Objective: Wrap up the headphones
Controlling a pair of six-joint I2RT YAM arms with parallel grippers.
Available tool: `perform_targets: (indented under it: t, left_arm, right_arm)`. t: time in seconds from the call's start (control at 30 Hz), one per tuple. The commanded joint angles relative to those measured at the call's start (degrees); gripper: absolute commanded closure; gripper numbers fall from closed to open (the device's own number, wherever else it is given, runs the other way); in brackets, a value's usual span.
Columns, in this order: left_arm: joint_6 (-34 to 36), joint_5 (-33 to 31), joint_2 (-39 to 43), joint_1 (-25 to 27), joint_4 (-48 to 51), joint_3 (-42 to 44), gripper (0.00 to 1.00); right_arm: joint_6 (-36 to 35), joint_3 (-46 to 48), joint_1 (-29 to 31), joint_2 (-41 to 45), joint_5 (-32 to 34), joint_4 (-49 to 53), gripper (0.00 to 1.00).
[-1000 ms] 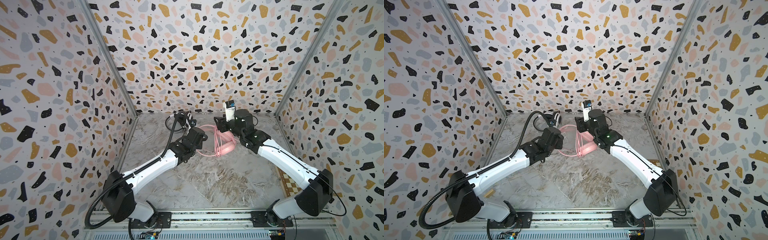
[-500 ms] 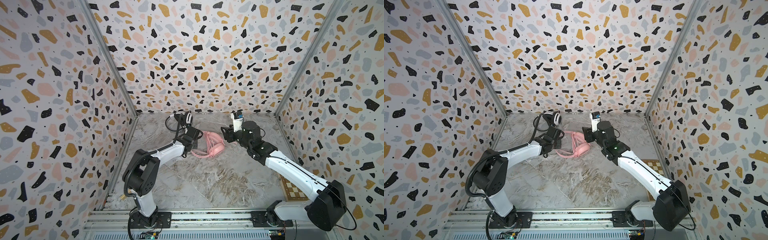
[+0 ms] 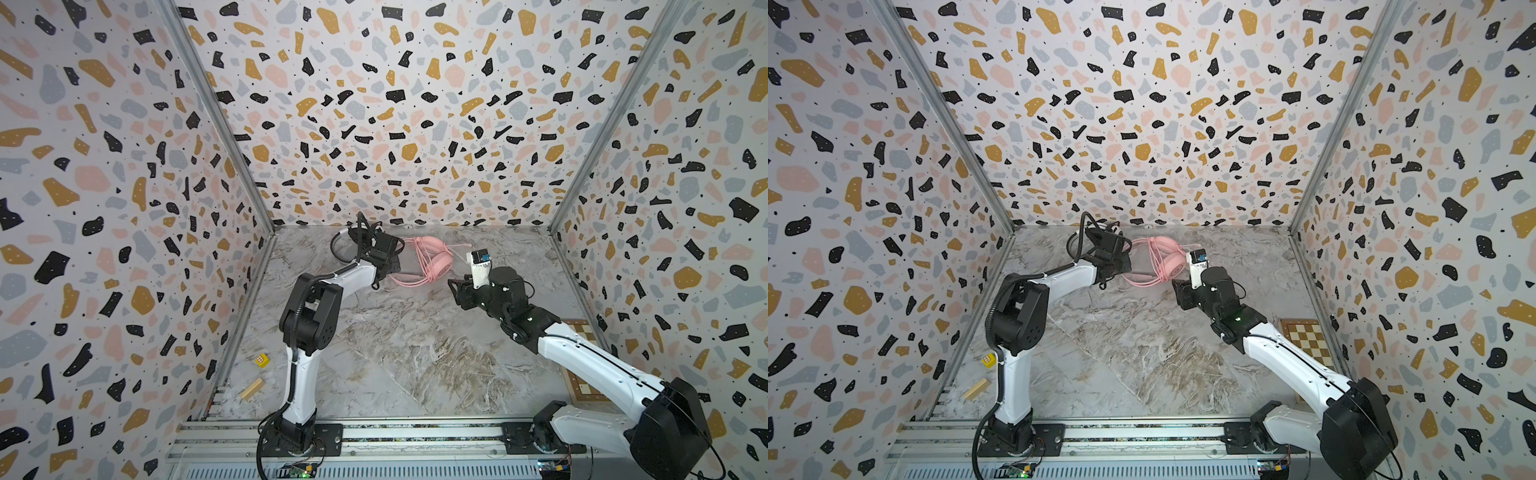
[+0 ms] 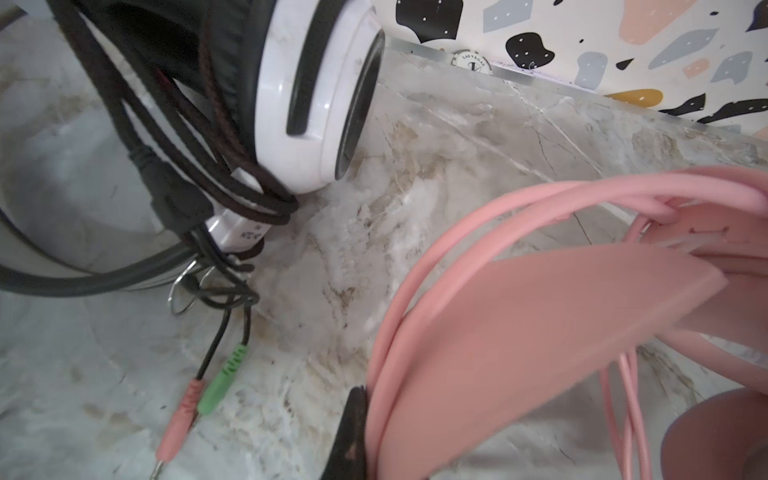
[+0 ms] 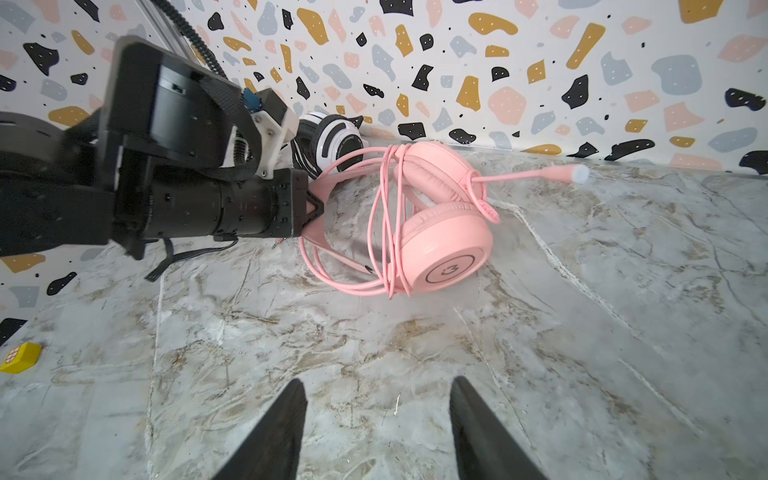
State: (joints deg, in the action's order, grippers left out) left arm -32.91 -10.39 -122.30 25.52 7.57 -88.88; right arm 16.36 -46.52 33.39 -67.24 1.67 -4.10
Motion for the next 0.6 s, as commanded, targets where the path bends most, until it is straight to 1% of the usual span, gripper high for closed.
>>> perform_targets:
  t: [0.0,0.13,0.27,0.43,0.57]
  left_arm:
    - [-3.63,2.15,-0.89,-0.58,-5.45,-3.33,0.97]
    - [-6.13,1.25,-3.34,-1.26,-6.69,-4.29,0.96]
    - [-8.55,0.68,-4.17,-1.64,-8.76,-3.87,0.93]
    - [-8.91,0.57,-4.78,-1.65,-9.08,-4.2,0.85]
    - [-8.76,1.32,-4.03,-1.87,-10.68,-1.43,0.75]
  right_arm:
    - [0.82,1.3,-0.34,1.19,-0.3,-1.83,0.43]
    - [1.26,2.35,-0.34,0.62,-1.75,-2.41,0.43]
    - [0.62,3.77,-0.48,1.22,-0.7,-2.68,0.43]
    - [0.43,5.4,-2.51,2.67,-1.26,-3.62,0.43]
    - [0.0,6.21,-3.65,3.43,-1.65,-4.12,0.43]
